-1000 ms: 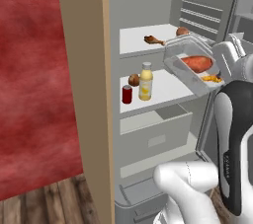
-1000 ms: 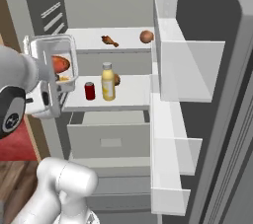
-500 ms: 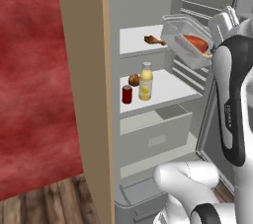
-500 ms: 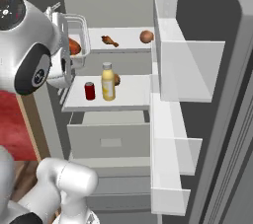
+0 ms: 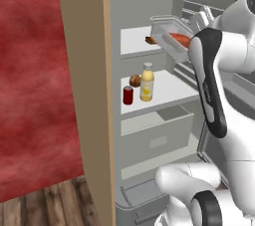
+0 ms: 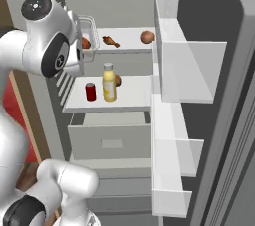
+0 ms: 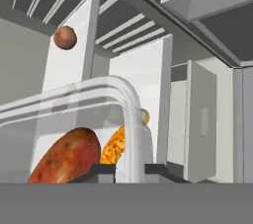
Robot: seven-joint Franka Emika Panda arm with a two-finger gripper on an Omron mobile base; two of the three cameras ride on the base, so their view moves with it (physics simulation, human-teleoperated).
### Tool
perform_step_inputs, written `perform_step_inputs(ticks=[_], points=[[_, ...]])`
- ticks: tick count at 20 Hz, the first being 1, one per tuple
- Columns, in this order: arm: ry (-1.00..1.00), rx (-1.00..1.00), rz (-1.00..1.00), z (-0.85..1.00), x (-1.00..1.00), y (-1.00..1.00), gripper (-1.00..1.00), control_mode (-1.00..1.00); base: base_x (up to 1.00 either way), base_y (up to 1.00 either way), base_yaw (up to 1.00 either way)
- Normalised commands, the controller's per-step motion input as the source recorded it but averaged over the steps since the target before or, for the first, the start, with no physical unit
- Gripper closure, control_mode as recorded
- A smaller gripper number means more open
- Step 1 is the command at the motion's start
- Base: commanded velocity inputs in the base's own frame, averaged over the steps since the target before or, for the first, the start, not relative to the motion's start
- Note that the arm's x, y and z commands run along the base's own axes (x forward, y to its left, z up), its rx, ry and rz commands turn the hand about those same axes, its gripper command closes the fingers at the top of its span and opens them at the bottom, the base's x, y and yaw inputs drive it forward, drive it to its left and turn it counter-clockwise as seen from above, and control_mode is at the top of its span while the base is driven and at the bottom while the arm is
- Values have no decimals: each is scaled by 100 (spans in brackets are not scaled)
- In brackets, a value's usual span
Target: Place the tupperware on the top shelf of the fridge. Make space for the tupperware among the existing items by rearranging them on the shelves if needed. Close the fridge door when finished.
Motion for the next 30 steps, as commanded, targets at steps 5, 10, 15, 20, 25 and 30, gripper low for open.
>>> perform_step_inputs(ticks=[5,10,15,20,25,30], points=[[1,-9,0,-24,86,39,100,-100,0,0,0],[4,-11,0,-30,73,37,100,-100,0,0,0],[0,-2,0,-3,80,6,100,-100,0,0,0],[2,0,0,0,69,0,100,-100,0,0,0],[1,0,0,0,84,1,100,-100,0,0,0],[0,0,0,0,92,2,100,-100,0,0,0]])
